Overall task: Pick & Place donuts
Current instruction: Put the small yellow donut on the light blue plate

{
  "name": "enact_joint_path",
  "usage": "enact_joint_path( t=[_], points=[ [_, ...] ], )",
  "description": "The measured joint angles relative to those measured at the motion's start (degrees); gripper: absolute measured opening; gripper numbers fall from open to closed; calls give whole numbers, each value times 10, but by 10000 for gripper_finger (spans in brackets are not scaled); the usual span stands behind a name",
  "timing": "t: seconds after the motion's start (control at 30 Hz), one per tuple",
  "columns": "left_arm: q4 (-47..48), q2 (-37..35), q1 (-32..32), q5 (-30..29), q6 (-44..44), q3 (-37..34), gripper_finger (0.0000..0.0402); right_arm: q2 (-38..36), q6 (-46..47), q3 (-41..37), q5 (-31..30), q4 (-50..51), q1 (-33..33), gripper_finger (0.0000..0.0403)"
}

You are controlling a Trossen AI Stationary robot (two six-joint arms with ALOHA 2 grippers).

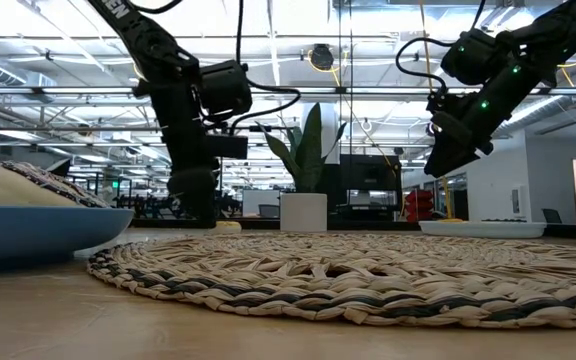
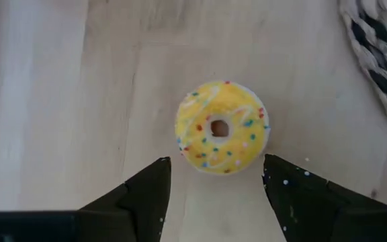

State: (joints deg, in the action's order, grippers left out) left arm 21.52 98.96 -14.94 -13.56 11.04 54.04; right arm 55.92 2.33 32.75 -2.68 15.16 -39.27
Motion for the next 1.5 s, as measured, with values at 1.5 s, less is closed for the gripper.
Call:
enact_joint_path(
  t=[1.5],
  points=[
    [-143,-4,-45,106,-44,-67,223,0,0,-59,0,-72,0,212]
  ],
)
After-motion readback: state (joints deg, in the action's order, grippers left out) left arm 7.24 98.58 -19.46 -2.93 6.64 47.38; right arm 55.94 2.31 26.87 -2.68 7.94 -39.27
